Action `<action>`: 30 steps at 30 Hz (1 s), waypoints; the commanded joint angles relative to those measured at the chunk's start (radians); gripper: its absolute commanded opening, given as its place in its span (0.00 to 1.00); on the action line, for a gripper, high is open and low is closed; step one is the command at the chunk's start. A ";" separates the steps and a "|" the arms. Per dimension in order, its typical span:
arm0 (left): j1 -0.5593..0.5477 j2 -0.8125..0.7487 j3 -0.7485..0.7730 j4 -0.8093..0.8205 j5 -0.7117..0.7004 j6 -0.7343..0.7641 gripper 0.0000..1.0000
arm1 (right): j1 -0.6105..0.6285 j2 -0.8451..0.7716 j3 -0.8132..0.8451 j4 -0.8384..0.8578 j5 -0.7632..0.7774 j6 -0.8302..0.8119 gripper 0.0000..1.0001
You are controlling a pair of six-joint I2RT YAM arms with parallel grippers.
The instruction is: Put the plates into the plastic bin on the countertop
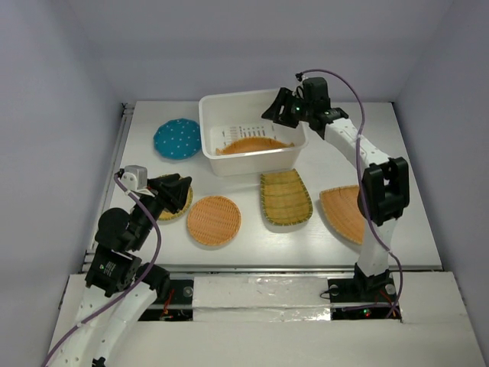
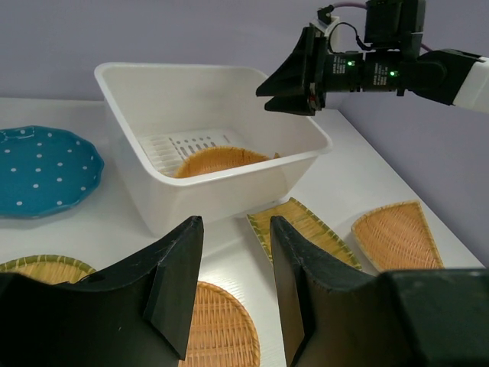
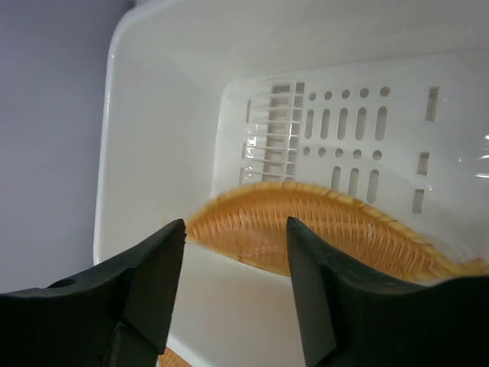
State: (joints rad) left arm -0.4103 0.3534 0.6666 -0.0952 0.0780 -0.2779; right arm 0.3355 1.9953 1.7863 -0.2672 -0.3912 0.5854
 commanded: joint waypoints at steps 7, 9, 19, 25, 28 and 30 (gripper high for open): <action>0.007 -0.034 0.016 0.046 0.028 0.003 0.38 | -0.030 -0.592 -0.496 0.239 0.518 0.091 0.00; 0.007 -0.050 0.018 0.045 0.026 0.003 0.38 | -0.080 -0.686 -0.608 0.230 0.595 0.111 0.00; -0.067 -0.108 0.014 0.049 0.017 0.002 0.37 | -0.357 -1.115 -1.113 -0.004 0.848 0.253 0.00; -0.090 -0.142 0.014 0.048 0.002 0.002 0.36 | -0.674 -1.113 -1.269 0.084 0.681 0.211 0.68; -0.102 -0.149 0.014 0.048 -0.003 0.002 0.36 | -0.699 -1.042 -1.263 0.085 0.638 0.211 0.74; -0.102 -0.159 0.016 0.045 -0.004 0.002 0.36 | -0.725 -1.003 -1.257 0.089 0.606 0.209 0.79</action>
State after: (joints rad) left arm -0.5026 0.2131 0.6670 -0.0952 0.0807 -0.2783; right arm -0.3626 0.9562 0.5152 -0.2382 0.2768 0.8043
